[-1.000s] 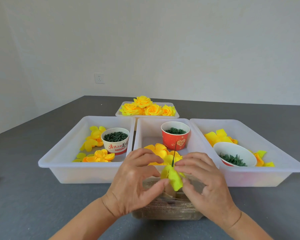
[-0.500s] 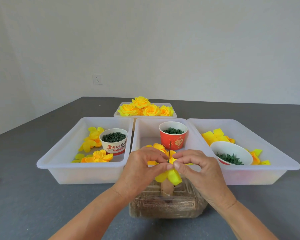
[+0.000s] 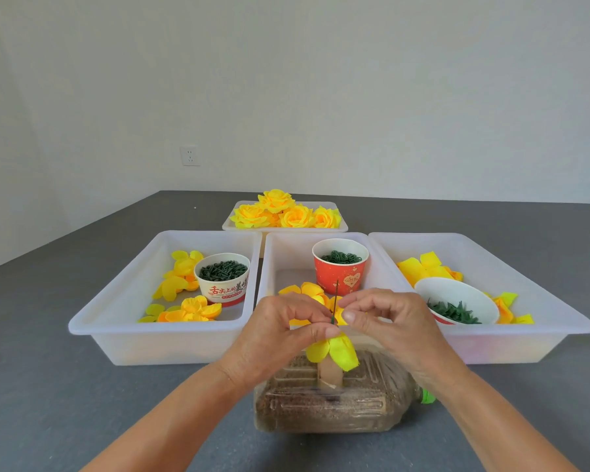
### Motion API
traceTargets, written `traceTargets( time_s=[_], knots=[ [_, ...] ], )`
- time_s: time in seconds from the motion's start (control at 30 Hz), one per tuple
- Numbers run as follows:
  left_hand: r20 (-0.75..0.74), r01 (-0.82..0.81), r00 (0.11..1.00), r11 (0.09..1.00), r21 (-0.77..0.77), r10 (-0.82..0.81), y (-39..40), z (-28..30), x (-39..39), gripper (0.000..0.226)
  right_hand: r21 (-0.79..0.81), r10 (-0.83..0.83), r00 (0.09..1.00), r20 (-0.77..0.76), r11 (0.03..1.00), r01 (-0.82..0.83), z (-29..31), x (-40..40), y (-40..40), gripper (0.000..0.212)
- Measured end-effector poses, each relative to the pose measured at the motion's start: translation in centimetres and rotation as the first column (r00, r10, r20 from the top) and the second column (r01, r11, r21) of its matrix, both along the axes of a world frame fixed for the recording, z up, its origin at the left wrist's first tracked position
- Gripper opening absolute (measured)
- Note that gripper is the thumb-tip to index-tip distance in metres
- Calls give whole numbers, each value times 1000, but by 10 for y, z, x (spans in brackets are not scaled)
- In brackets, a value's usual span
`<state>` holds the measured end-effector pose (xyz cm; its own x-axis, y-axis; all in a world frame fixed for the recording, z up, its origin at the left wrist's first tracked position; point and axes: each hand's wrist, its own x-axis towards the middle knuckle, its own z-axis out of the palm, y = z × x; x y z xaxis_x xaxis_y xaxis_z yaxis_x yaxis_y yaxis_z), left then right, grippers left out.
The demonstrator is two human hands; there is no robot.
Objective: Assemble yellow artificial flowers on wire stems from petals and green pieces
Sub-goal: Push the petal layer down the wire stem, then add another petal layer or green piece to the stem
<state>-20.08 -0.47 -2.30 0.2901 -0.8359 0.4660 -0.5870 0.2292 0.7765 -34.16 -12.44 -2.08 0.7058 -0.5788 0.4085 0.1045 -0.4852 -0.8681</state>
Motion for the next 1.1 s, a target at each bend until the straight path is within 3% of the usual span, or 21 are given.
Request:
traceTargets(
  time_s=[0.13,0.27,0.47,0.6,0.7,0.9,1.0,1.1],
  knots=[
    [-143,106,985,989,99,-92,-3,5,10,12,10,-118,993,24,993,118,13,14,-21,17],
    [-298,216,938,971,101,-178,-9,15,22,26,20,-205,979,-19,979,205,17,35,-49,17],
    [-327,-87,941,996,28,91,-56,23,46,26,-15,-316,938,-141,948,317,15,74,-93,6],
    [-111,-210,969,973,98,220,-92,19,62,30,-201,-419,868,-268,905,375,13,99,-116,9],
    [0,-283,958,949,140,286,-110,7,72,37,-351,-455,803,-386,877,328,15,117,-131,15],
    [-17,-327,943,933,150,333,-120,-4,81,33,-540,-473,579,-664,839,66,12,151,-157,25],
    [-29,-340,937,930,142,348,-119,-5,83,32,-609,-530,485,-696,793,-7,4,162,-164,27],
    [-54,-344,933,928,143,355,-118,-6,84,33,-609,-539,461,-705,793,-6,0,169,-169,24]
  ],
)
